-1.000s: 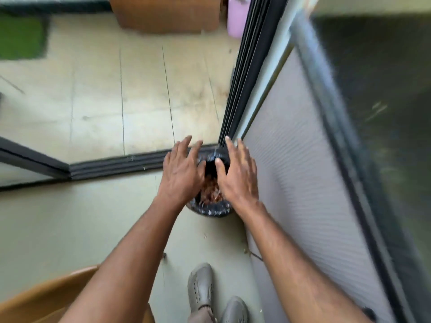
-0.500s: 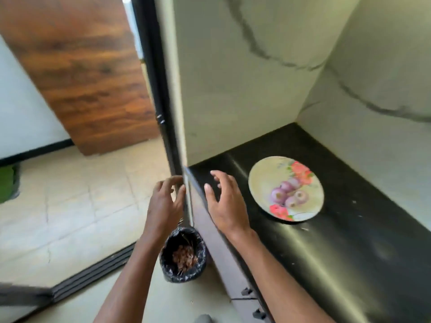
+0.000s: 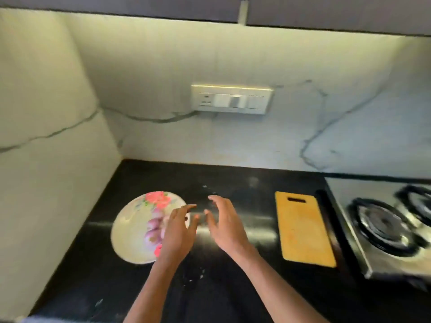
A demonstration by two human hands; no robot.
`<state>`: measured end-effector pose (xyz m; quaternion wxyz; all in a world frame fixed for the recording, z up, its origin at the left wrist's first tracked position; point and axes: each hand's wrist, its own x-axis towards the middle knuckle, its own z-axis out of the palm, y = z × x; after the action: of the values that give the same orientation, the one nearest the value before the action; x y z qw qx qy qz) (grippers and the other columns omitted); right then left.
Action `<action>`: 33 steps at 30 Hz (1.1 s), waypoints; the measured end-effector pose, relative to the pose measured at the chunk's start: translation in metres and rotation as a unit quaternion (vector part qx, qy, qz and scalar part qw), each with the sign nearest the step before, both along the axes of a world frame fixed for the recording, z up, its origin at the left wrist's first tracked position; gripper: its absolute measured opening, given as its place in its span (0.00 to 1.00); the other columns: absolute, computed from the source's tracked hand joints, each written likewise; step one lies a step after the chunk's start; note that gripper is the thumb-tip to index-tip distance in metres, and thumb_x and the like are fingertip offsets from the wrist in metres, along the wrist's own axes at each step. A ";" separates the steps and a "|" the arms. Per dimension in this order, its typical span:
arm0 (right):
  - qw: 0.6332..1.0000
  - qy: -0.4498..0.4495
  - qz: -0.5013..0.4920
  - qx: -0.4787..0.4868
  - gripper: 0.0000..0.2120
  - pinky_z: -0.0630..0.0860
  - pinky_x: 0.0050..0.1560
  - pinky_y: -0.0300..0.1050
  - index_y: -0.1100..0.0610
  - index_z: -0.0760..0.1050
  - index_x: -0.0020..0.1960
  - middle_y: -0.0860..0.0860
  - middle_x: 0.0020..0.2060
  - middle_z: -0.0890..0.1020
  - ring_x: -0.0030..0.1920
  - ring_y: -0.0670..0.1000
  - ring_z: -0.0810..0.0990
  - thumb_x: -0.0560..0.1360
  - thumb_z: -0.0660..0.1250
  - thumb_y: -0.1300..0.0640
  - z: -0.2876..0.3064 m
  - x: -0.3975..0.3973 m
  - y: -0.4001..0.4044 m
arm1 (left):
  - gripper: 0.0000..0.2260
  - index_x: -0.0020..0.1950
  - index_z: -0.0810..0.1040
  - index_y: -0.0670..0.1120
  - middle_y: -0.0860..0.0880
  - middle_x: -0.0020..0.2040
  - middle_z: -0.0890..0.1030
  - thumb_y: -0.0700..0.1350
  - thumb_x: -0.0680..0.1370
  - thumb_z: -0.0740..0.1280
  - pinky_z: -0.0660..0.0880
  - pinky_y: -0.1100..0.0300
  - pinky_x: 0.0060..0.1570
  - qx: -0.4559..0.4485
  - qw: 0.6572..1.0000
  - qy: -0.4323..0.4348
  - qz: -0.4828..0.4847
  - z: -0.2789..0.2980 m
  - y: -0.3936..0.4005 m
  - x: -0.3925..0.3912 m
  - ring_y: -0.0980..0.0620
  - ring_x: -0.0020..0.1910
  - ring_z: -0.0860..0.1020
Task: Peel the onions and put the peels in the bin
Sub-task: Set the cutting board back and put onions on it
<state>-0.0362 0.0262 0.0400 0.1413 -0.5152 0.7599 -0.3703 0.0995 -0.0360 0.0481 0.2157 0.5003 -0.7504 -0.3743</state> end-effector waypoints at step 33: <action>0.771 -0.280 -0.569 0.065 0.31 0.78 0.64 0.52 0.54 0.57 0.76 0.55 0.73 0.57 0.66 0.61 0.73 0.79 0.70 0.57 -0.100 -0.155 0.228 | 0.24 0.77 0.68 0.46 0.40 0.73 0.67 0.50 0.82 0.65 0.68 0.43 0.69 -0.094 0.853 -0.248 -0.448 -0.106 0.083 -0.428 0.37 0.71 0.69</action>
<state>-0.1909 0.2538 -0.0603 0.1442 0.1480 0.8633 -0.4605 -0.3288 0.0469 -0.0581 -0.1229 0.1632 -0.9536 -0.2210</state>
